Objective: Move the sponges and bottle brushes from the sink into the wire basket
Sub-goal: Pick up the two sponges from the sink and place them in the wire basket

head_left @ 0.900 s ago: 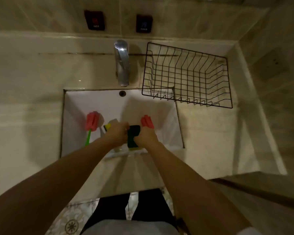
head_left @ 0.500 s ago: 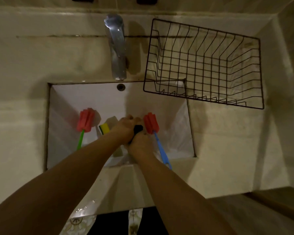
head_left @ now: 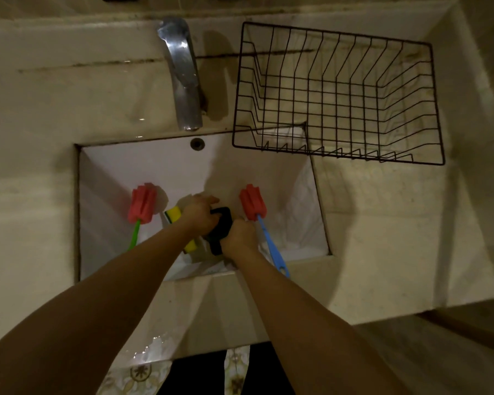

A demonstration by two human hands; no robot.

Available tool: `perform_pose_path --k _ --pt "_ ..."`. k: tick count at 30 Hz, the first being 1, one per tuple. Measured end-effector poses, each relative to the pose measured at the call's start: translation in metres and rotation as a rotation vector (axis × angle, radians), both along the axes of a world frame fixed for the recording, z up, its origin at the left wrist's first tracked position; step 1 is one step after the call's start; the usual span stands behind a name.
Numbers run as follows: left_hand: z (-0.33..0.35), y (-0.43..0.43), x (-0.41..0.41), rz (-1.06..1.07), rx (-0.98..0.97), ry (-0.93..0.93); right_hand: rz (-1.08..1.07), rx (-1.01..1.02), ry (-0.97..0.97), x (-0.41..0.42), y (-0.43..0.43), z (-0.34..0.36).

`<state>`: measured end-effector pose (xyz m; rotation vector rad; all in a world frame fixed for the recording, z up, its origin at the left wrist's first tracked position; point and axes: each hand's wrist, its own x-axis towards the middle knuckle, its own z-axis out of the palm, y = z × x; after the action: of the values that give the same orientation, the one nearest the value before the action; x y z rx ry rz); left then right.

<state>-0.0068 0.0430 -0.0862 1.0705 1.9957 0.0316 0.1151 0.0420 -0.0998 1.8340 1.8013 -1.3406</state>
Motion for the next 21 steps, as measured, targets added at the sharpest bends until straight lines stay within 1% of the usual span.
perform_pose_path --k 2,4,7,9,11,15,19,21 --pt "0.009 0.000 -0.007 0.042 0.028 -0.039 -0.041 0.004 0.031 0.002 0.005 0.010" --pt "0.023 -0.001 -0.016 0.182 0.022 -0.140 -0.088 0.031 0.078 0.004 0.012 0.024" --pt "0.049 -0.007 -0.027 0.408 -0.028 -0.351 -0.146 0.058 0.182 0.007 0.019 0.051" --pt "0.066 -0.014 -0.033 0.510 -0.035 -0.427 -0.161 0.081 0.223 0.007 0.019 0.069" --pt "0.079 -0.020 -0.037 0.569 -0.027 -0.474 -0.149 0.104 0.246 0.007 0.019 0.085" --pt "0.106 -0.029 -0.039 0.669 -0.017 -0.551 -0.026 0.168 0.250 0.002 0.014 0.114" --pt "0.121 -0.039 -0.044 0.722 0.025 -0.591 0.268 0.242 0.149 -0.011 0.004 0.138" --pt "0.121 -0.044 -0.047 0.759 0.034 -0.604 0.352 0.255 0.119 -0.018 -0.003 0.141"
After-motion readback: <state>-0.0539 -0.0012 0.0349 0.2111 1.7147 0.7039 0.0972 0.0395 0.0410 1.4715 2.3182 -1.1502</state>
